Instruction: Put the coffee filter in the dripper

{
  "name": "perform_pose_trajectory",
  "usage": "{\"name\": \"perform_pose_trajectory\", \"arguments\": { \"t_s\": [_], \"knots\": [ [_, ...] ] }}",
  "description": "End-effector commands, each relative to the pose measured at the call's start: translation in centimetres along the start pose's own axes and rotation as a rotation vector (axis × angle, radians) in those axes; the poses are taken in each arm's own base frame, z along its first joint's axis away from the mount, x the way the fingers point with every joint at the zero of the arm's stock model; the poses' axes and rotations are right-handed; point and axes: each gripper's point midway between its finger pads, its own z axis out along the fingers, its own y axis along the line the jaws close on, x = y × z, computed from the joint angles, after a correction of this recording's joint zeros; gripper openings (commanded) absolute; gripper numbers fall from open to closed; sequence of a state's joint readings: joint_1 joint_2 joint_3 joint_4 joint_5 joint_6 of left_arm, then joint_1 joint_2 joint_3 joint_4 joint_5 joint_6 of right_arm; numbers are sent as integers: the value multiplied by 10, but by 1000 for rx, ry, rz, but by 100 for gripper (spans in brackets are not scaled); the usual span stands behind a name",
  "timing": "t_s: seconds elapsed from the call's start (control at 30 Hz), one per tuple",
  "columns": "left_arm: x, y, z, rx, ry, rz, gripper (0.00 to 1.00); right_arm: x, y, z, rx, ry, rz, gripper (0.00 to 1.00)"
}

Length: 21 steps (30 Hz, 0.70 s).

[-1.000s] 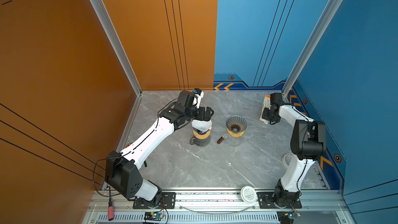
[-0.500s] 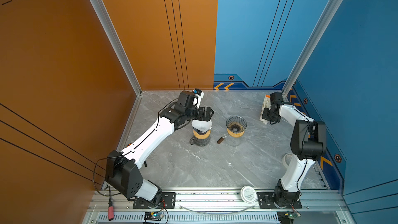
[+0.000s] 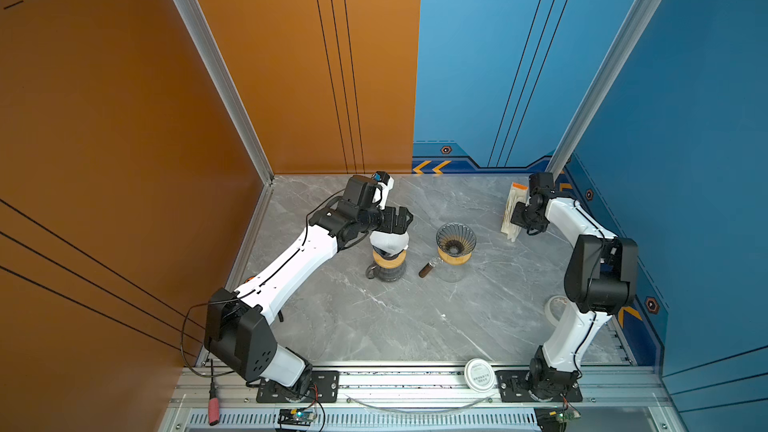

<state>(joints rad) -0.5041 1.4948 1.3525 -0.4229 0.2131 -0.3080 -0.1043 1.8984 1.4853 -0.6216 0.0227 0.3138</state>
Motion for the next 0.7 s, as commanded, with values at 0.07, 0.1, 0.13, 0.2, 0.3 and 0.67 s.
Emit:
{"name": "perform_pose_trajectory", "arguments": {
  "t_s": [0.07,0.1,0.13,0.2,0.3,0.67],
  "knots": [
    [-4,-3,-1,12,11,-9,98,-7,7,-5,-22,4,6,0],
    [-4,-3,-1,11,12,-11,98,-8,8,-7,-25,-1,6,0],
    [-4,-4,0,14,14,-13,98,-9,9,-10,-30,-6,6,0],
    [-3,-4,2,18,19,-16,98,-9,11,-15,-39,-13,5,0],
    [-3,-7,4,25,22,-14,98,-5,10,-21,-43,-17,4,1],
    [-2,-9,6,32,30,-9,98,21,-12,-19,-9,22,14,24]
  ]
}}
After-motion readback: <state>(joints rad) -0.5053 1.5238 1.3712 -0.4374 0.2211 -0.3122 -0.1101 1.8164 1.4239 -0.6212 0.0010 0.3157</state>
